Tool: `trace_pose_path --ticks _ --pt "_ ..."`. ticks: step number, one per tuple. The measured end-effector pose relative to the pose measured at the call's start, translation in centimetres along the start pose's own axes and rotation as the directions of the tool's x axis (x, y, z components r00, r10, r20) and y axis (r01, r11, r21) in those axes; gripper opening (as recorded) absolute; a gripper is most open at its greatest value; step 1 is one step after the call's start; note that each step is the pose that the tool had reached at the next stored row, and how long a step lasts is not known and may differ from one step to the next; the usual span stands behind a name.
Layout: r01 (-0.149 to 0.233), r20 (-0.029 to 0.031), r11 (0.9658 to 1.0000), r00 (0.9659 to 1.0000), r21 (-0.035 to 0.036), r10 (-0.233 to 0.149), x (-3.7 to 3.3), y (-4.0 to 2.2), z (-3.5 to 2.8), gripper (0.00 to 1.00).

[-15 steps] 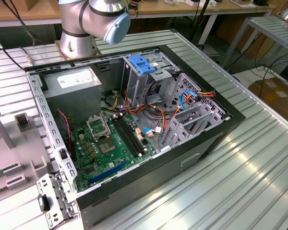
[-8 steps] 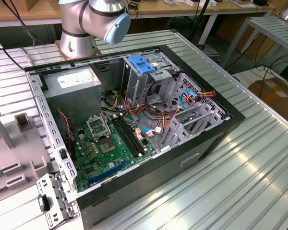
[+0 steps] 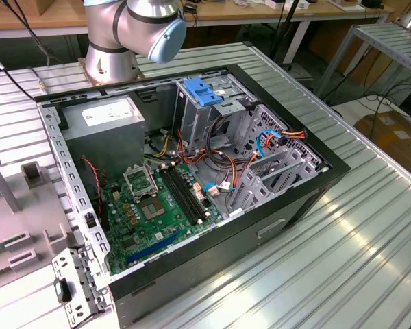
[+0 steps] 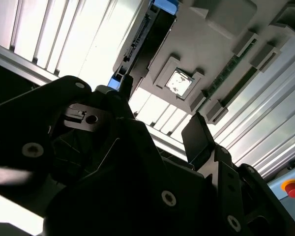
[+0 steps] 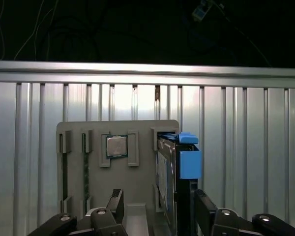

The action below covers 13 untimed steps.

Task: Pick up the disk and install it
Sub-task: 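Pick up the disk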

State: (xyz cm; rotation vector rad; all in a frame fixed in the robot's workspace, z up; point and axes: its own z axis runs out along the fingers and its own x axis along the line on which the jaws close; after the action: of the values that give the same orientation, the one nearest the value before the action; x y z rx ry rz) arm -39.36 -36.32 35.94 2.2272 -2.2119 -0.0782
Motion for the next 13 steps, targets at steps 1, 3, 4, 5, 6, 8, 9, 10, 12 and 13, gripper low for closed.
trace_pose_path --ticks 1,3,4,5,6,8,9,10,12,13 --pt "0.000 0.0000 1.0000 1.0000 -0.0001 0.000 0.00 0.00 0.00 0.68" --pt "0.000 0.0001 1.0000 1.0000 0.0001 0.000 0.01 0.02 0.01 0.68" --pt "0.000 0.0003 1.0000 1.0000 0.0000 0.000 0.00 0.03 0.01 0.68" --pt "0.000 0.0005 1.0000 1.0000 -0.0001 0.000 -0.02 0.04 0.02 0.68" --pt "0.000 0.0007 1.0000 1.0000 0.0000 0.000 -0.03 0.05 0.04 0.68" --pt "0.000 0.0011 1.0000 1.0000 0.0001 0.000 -0.13 0.07 0.11 0.68" --pt "0.000 0.0010 1.0000 1.0000 0.0000 0.000 -0.18 0.07 0.13 0.68" --pt "0.000 0.0011 1.0000 1.0000 0.0000 0.000 -0.24 0.07 0.16 0.68" --pt "0.000 0.0011 1.0000 1.0000 0.0000 0.000 -0.35 0.08 0.20 0.68" --pt "0.000 0.0011 1.0000 1.0000 0.0001 0.000 -0.39 0.08 0.23 0.68"
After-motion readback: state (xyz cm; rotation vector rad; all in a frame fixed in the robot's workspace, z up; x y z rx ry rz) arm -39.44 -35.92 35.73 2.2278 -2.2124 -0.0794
